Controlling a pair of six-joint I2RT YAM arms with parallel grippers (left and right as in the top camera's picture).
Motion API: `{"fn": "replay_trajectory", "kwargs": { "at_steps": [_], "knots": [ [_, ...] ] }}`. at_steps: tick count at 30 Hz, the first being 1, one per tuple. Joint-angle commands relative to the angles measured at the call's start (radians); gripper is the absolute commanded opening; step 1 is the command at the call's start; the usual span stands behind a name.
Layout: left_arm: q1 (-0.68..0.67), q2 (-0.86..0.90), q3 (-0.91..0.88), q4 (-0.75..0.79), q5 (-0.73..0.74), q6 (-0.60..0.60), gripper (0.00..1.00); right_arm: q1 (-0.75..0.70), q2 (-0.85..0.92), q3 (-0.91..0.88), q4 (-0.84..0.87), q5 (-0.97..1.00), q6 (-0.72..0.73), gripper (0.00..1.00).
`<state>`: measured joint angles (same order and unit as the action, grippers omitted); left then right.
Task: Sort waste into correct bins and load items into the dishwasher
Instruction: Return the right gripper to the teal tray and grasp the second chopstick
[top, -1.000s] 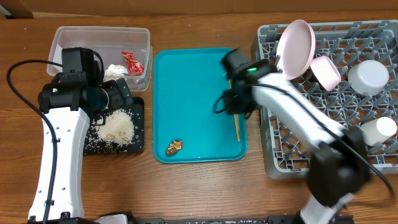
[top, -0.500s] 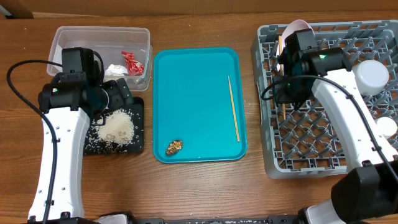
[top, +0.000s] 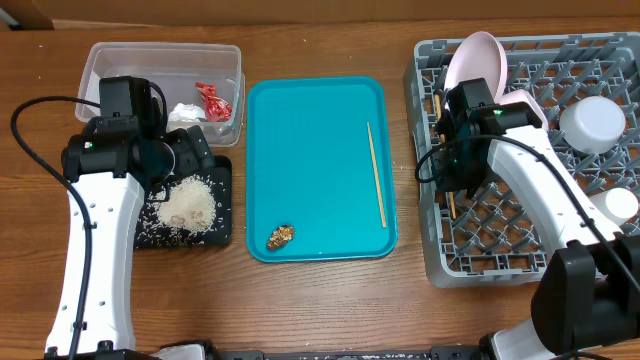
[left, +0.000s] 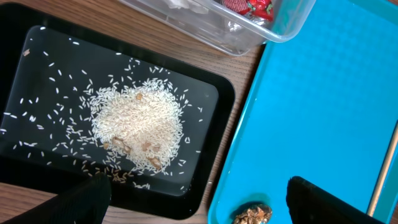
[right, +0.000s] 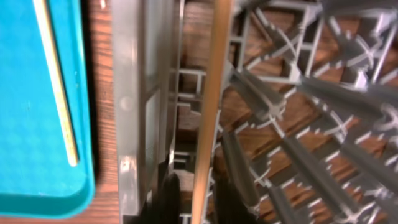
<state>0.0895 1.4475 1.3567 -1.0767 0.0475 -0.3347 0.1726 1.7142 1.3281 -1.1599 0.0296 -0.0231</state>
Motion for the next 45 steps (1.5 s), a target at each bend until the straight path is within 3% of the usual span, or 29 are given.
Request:
{"fn": "replay_trajectory", "kwargs": {
  "at_steps": [1, 5, 14, 18, 29, 38, 45],
  "knots": [
    [0.002, 0.004, 0.007, 0.000, -0.006, -0.003, 0.92, 0.004, 0.000, 0.002, 0.005, -0.008, -0.003, 0.41],
    [0.002, 0.004, 0.007, 0.000, -0.006, -0.003, 0.92, 0.004, -0.001, 0.017, -0.011, -0.008, 0.013, 0.48],
    [0.002, 0.004, 0.007, 0.000, -0.006, -0.003, 0.92, 0.016, -0.027, 0.262, -0.041, -0.161, 0.023, 0.49],
    [0.002, 0.004, 0.007, 0.002, -0.006, -0.003, 0.91, 0.059, -0.026, 0.294, 0.045, -0.249, 0.023, 0.62],
    [0.002, 0.004, 0.007, 0.001, -0.006, -0.003, 0.91, 0.196, 0.196, 0.292, 0.082, -0.191, 0.063, 0.63],
    [0.002, 0.004, 0.007, 0.000, -0.006, -0.003, 0.92, 0.246, 0.398, 0.288, 0.077, -0.188, 0.106, 0.63],
    [0.002, 0.004, 0.007, 0.001, -0.006, -0.002, 0.91, 0.248, 0.456, 0.240, 0.099, -0.188, 0.106, 0.61]
  ]
}}
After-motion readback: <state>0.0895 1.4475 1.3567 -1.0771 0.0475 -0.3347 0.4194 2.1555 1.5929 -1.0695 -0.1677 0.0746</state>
